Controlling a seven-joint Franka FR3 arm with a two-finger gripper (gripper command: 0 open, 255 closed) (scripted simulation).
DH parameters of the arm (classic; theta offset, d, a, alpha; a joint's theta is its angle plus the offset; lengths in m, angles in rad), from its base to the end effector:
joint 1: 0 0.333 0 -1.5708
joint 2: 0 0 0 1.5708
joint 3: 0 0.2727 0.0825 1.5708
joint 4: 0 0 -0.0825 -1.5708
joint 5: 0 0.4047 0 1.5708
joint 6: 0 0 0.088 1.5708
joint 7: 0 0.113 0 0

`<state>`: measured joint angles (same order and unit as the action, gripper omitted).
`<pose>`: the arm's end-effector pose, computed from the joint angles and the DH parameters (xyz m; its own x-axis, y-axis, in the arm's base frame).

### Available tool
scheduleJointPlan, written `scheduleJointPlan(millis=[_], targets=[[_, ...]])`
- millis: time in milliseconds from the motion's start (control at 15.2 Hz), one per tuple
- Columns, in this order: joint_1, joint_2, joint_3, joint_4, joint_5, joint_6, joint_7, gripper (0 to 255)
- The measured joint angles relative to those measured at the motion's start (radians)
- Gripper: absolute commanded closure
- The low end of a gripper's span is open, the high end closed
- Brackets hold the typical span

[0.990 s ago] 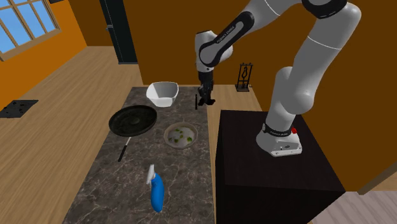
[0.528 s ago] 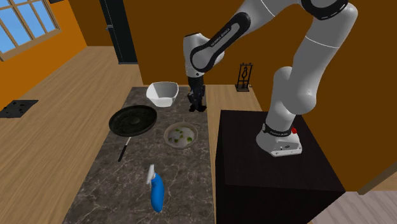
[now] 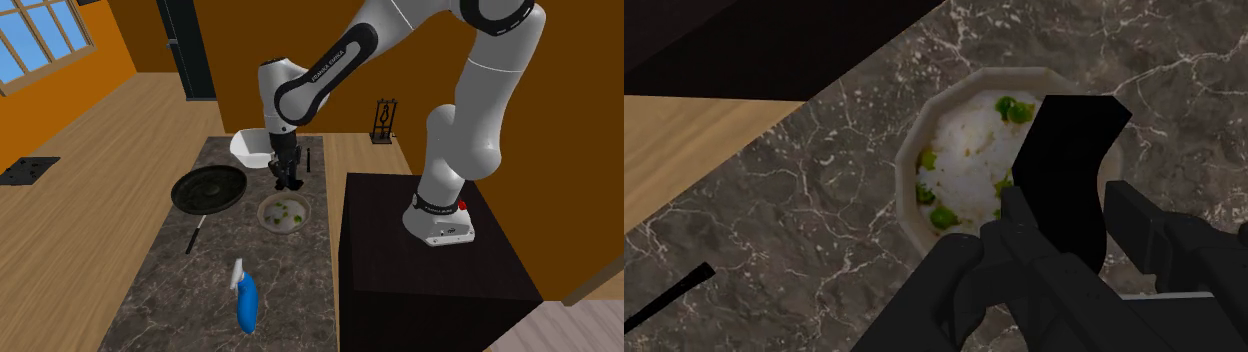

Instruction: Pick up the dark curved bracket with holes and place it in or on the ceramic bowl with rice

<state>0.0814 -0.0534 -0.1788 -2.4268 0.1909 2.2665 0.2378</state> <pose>0.4825 -0.0405 0.2543 0.8878 -0.4363 -0.1467 -0.4529 -0.8848 -0.1096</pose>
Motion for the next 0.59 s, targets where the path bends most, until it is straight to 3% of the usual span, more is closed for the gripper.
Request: scheduleJointPlan(millis=[594], targets=[[0.023, 0.099, 0.023, -0.004, 0.051, 0.101, -0.006, 255]])
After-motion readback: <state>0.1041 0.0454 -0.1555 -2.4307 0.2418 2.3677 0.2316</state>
